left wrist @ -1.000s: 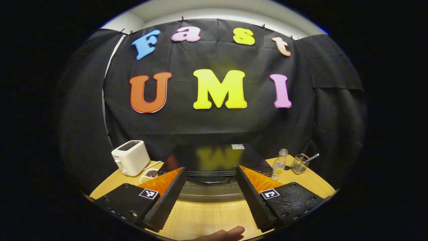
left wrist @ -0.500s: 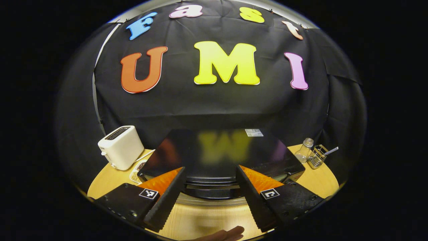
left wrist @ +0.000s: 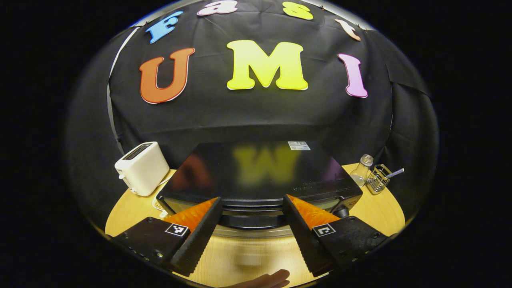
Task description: Open the electric oven with the left hand, put the food in, and close the electric oven.
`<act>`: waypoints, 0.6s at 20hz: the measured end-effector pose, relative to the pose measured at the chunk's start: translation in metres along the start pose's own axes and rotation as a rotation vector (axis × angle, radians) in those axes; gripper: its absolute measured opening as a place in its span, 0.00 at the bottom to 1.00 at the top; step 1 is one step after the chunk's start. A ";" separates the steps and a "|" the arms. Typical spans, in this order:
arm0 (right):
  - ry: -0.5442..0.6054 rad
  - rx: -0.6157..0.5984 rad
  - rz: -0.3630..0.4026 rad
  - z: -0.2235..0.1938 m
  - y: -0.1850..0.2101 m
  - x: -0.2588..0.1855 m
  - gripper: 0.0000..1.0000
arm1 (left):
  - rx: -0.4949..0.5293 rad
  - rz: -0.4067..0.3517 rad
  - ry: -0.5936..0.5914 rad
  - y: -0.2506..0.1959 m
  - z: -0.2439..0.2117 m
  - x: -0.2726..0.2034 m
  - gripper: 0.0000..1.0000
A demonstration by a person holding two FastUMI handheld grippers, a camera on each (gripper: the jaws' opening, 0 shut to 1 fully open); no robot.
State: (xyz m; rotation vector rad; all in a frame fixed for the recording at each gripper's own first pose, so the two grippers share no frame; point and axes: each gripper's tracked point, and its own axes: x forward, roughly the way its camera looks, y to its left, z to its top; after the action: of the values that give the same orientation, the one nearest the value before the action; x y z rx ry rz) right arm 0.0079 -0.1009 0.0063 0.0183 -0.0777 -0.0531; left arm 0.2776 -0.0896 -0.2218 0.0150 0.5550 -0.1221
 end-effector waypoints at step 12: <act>-0.009 -0.011 0.000 0.003 0.008 -0.039 0.95 | 0.009 -0.028 -0.004 -0.002 -0.042 -0.047 0.97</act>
State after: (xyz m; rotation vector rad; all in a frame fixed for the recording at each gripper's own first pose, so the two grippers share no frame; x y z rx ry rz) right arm -0.0311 -0.0905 0.0059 0.0073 -0.0864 -0.0537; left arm 0.2161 -0.0844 -0.2326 0.0158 0.5508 -0.1523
